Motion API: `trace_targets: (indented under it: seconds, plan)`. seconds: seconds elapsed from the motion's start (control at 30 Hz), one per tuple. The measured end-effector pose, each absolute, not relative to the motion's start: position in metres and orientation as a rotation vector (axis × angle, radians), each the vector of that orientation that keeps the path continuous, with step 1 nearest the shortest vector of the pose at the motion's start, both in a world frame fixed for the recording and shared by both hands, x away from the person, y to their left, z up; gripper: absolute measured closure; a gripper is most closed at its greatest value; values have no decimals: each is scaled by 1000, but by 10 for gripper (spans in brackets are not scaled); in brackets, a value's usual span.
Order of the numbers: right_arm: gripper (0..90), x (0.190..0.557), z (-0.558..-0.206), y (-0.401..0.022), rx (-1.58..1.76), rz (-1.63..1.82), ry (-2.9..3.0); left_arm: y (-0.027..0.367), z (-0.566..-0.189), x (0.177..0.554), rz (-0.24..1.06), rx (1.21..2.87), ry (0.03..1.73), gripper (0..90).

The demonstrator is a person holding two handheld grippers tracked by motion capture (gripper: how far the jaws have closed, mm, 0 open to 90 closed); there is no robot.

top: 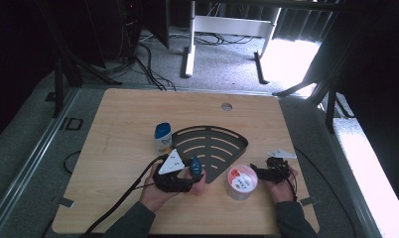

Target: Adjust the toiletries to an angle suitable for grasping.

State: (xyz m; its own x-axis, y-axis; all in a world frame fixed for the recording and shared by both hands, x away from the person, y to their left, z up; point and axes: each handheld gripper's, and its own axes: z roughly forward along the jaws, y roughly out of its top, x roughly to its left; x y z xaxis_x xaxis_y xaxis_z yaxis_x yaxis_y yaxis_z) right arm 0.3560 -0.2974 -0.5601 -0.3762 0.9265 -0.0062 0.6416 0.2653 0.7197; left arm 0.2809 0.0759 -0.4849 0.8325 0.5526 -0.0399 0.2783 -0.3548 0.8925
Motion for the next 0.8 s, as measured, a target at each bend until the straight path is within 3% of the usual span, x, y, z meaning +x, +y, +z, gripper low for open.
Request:
trace_targets:
  seconds: [0.23, 0.8]
  plan:
    - [128, 356, -560, -297, 1418, 892, 2113, 74, -484, 280, 341, 1925, 602, 520]
    - [128, 356, -560, -297, 1418, 893, 2113, 94, -472, 277, 403, 2036, 612, 524]
